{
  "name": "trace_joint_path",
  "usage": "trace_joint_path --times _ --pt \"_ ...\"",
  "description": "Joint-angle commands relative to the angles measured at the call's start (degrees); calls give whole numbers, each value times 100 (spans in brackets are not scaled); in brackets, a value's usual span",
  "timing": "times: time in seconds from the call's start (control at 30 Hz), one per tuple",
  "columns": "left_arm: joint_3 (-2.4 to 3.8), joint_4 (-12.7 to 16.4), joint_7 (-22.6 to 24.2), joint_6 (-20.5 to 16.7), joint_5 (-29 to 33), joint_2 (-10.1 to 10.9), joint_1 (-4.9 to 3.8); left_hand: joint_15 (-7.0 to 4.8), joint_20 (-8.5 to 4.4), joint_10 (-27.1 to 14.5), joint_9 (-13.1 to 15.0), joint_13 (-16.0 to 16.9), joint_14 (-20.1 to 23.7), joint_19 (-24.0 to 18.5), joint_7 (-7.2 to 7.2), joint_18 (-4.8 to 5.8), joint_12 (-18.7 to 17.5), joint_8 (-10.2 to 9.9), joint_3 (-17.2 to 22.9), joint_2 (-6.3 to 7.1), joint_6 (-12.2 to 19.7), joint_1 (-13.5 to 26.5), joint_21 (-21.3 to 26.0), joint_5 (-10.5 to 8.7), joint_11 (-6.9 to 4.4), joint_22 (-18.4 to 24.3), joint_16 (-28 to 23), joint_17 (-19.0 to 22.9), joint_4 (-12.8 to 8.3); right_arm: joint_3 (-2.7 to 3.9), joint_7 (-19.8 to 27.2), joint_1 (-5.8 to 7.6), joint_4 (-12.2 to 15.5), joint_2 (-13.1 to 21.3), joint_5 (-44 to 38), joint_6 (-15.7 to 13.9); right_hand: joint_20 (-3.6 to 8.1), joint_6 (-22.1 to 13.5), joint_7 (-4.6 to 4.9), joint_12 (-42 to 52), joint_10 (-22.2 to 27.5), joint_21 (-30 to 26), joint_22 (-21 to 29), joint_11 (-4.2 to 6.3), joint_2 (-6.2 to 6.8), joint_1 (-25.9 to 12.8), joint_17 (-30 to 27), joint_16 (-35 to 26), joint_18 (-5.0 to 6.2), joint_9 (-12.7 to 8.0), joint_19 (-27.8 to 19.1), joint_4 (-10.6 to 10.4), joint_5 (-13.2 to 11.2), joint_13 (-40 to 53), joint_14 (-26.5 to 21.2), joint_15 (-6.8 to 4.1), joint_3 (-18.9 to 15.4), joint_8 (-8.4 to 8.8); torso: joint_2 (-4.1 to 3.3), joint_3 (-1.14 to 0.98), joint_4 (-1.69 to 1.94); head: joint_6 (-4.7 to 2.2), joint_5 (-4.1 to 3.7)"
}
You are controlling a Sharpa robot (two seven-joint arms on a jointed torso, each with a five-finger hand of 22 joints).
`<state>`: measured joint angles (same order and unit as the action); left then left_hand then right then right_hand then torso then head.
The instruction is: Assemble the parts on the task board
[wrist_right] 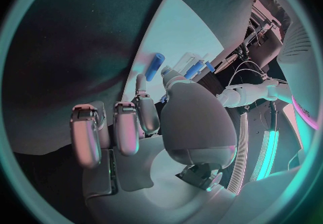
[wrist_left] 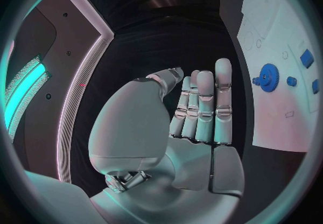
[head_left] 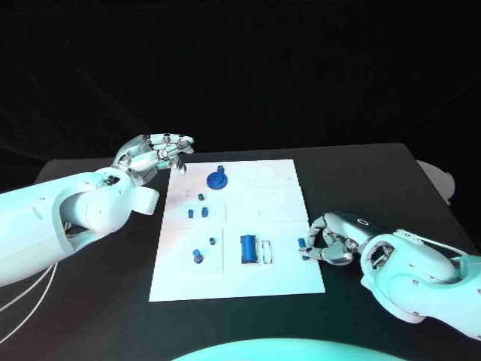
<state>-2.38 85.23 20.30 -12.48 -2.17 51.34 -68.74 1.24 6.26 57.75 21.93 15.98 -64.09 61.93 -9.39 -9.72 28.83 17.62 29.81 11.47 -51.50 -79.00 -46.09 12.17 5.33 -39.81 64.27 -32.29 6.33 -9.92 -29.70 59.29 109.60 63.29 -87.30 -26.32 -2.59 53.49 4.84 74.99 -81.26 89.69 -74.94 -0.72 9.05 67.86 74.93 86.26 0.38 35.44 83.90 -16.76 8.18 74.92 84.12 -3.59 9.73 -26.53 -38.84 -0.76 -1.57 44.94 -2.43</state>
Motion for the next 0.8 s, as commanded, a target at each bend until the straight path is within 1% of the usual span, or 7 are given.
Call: trace_joint_path --times 0.03,0.33,0.5,0.6,0.63,0.77,0.8 --pt "4 11 53 93 24 -5 -3 -6 2 -43 -4 9 47 33 1 -86 24 23 -13 -29 19 -1 24 12 -5 5 -9 10 17 -2 -91 -22 -31 -49 -191 199 -42 -18 5 1 17 31 -1506 11 -4 -29 404 -6 -38 -2 610 7 -16 433 368 42 -44 32 2 -2 -4 1 9" --pt "4 13 49 96 24 -4 -3 -6 2 -43 -4 9 47 33 1 -86 24 23 -13 -29 19 -1 24 12 -5 5 -9 10 17 -4 -125 -78 -122 -181 -277 426 -34 1 -11 14 9 31 -1506 29 -95 417 431 2 -38 6 610 89 96 445 374 28 50 39 1 -1 1 5 7" --pt "4 16 46 93 24 -2 -3 -6 2 -43 -4 9 47 33 1 -86 24 23 -13 -29 19 -1 24 12 -5 5 -9 10 17 -7 -149 -115 -181 -272 -350 662 -8 49 -49 38 -2 31 -1506 65 -182 1019 449 5 -38 -20 610 285 34 467 377 -5 388 72 -2 -2 -1 20 16" --pt "4 17 46 92 24 -2 -4 -6 2 -43 -4 9 47 33 1 -86 24 23 -13 -29 19 -1 24 12 -5 5 -9 10 17 -8 -168 -134 -202 -310 -388 775 2 78 -57 38 0 31 -1506 74 -190 1173 448 3 -38 -39 610 344 29 469 376 -12 542 92 0 -3 5 9 15" --pt "4 18 45 92 24 -2 -4 -6 2 -43 -4 9 47 33 1 -86 24 23 -13 -29 19 -1 24 12 -5 5 -9 10 17 -8 -181 -139 -208 -321 -411 800 13 112 -65 34 3 31 -1506 84 -174 1306 460 6 -38 -64 610 405 210 470 379 -22 741 119 0 -3 5 9 15" --pt "4 20 45 89 24 0 -4 -6 1 -50 -3 9 49 38 1 -85 35 27 -17 -30 22 -8 32 12 -5 11 -6 13 22 -8 -245 -150 -216 -344 -502 829 24 154 -82 35 0 31 -1506 100 -182 1423 466 6 -38 -81 610 486 264 473 380 -35 1046 135 1 1 -4 22 20" --pt "4 20 45 89 24 0 -4 -6 1 -50 -3 9 49 38 1 -85 35 27 -17 -30 22 -8 32 12 -5 11 -6 13 22 -8 -256 -152 -217 -346 -514 833 26 158 -77 20 9 31 -1506 94 -133 1418 465 4 -38 -82 610 520 383 465 379 -32 1199 141 3 1 -5 21 20"
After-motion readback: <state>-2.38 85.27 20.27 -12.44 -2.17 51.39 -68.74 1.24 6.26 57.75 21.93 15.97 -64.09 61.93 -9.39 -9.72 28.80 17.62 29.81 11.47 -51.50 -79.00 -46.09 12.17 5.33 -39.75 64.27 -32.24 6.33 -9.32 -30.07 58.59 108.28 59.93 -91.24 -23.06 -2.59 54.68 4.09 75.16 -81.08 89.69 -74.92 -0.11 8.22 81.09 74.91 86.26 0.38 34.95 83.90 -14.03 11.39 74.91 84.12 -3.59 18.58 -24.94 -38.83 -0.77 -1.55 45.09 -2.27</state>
